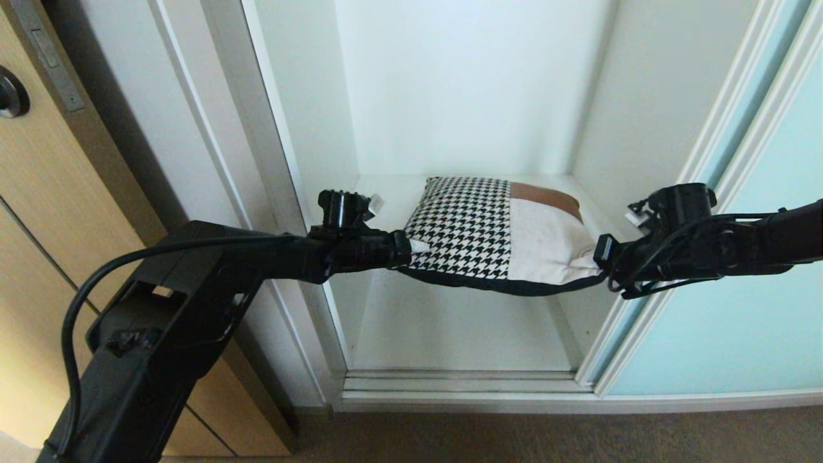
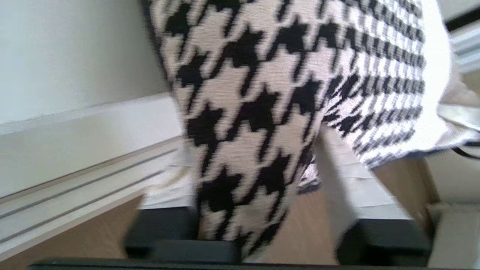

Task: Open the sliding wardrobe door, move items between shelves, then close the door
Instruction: Place the pillow on the lower shelf

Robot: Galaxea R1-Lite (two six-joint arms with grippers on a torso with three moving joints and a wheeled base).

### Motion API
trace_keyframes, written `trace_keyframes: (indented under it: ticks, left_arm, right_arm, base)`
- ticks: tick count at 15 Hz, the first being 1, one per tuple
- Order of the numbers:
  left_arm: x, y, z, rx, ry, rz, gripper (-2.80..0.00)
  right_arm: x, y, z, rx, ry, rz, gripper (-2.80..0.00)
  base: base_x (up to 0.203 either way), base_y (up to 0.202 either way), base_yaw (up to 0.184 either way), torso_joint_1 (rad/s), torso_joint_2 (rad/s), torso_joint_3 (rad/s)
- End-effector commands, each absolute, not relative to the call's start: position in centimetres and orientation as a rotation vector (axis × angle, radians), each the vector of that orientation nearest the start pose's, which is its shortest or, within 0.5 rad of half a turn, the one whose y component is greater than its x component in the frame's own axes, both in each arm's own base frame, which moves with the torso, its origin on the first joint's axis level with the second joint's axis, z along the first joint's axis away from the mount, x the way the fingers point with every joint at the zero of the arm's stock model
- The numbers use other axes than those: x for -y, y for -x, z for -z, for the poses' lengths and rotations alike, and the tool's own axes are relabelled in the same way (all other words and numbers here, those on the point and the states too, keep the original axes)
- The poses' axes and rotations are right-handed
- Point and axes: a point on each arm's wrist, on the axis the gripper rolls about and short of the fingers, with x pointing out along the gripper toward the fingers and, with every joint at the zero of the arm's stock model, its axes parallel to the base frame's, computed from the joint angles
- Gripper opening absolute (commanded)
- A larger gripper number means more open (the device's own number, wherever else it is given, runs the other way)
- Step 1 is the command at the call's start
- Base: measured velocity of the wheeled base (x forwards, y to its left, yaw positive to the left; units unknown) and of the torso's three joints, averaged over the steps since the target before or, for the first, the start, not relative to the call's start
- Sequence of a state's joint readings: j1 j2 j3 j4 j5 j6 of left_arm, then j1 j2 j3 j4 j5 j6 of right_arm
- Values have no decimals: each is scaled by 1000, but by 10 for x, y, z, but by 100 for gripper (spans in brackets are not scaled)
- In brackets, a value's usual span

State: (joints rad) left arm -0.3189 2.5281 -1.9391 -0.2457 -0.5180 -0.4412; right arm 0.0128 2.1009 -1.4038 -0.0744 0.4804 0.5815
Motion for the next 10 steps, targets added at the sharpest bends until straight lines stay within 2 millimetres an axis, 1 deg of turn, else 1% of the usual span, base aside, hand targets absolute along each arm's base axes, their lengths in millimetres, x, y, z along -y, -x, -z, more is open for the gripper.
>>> trace_keyframes:
  ticks: [1, 3, 5, 8, 10]
  left_arm:
    - [176, -495, -105, -539, 448, 725, -280]
    - [177, -491, -105, -569, 448, 723, -280]
    - [180, -482, -111, -582, 443, 734, -280]
    - [187, -453, -133, -571, 425, 775, -280]
    - [199, -429, -146, -515, 414, 829, -280]
  right_arm:
    - [-16, -415, -146, -738, -700, -291, -280]
    - [-16, -415, -146, -736, -700, -291, -280]
    - [-18, -414, -146, -736, -696, -298, -280]
    - [-19, -408, -161, -706, -690, -311, -280]
    - [-22, -398, -172, -688, -683, -326, -280]
  base:
    - [0, 0, 0, 0, 0, 0]
    - [0, 0, 0, 0, 0, 0]
    - [0, 0, 0, 0, 0, 0]
    - [0, 0, 0, 0, 0, 0]
    - [0, 0, 0, 0, 0, 0]
